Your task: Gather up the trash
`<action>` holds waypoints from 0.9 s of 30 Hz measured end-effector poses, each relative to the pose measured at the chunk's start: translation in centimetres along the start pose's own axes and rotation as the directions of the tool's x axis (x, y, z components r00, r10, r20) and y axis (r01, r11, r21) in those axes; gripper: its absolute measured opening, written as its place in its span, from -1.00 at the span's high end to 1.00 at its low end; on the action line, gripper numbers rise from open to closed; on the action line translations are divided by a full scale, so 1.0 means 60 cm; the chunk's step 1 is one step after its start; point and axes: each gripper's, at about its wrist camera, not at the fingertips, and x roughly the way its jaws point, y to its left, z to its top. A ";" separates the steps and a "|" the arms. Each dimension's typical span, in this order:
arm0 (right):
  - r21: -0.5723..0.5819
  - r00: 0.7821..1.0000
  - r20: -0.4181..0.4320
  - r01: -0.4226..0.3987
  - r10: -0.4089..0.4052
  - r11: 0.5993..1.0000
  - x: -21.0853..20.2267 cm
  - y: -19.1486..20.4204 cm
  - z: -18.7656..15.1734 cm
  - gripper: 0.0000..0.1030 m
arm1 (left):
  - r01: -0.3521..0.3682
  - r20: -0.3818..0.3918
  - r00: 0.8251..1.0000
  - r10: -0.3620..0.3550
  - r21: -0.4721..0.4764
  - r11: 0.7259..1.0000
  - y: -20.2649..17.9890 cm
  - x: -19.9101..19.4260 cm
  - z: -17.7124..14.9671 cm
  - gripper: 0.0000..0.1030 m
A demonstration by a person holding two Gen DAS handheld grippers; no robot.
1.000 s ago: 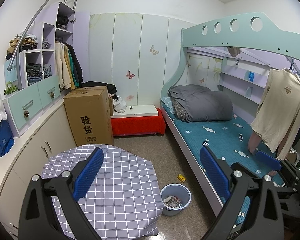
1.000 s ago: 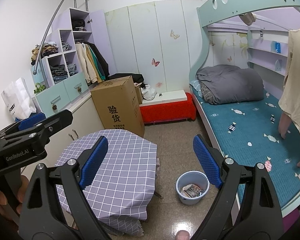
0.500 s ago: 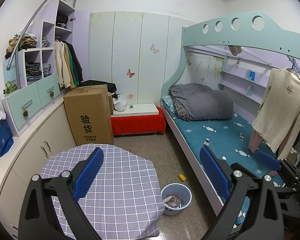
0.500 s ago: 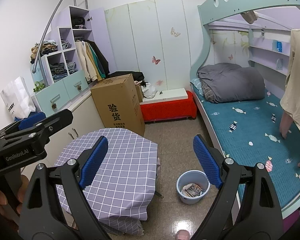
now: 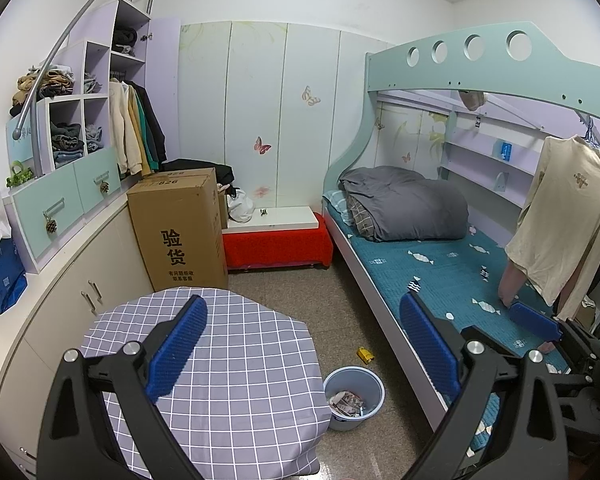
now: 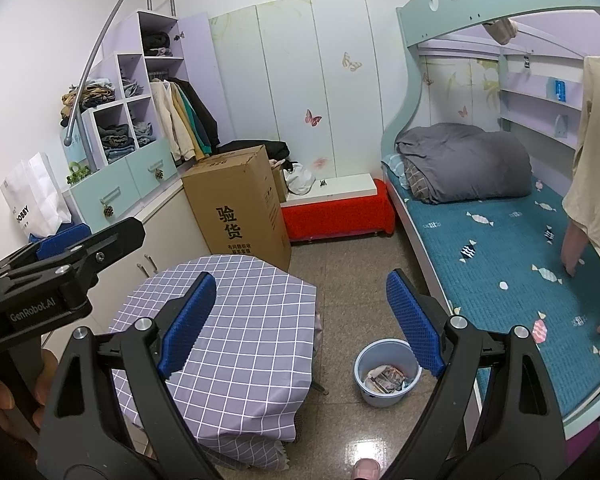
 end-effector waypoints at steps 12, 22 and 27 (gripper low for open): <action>0.005 1.000 -0.003 -0.001 0.001 1.000 0.002 -0.003 0.001 -0.66 | 0.002 -0.001 1.000 -0.002 0.000 1.000 0.003 0.003 0.001 -0.85; 0.009 1.000 -0.007 0.001 -0.001 1.000 0.001 -0.006 0.002 -0.66 | 0.004 -0.006 1.000 -0.004 -0.002 1.000 0.006 0.010 0.000 -0.85; 0.019 1.000 -0.015 0.004 -0.004 1.000 0.007 -0.012 0.003 -0.66 | 0.006 -0.008 1.000 -0.006 -0.001 1.000 0.007 0.018 -0.002 -0.85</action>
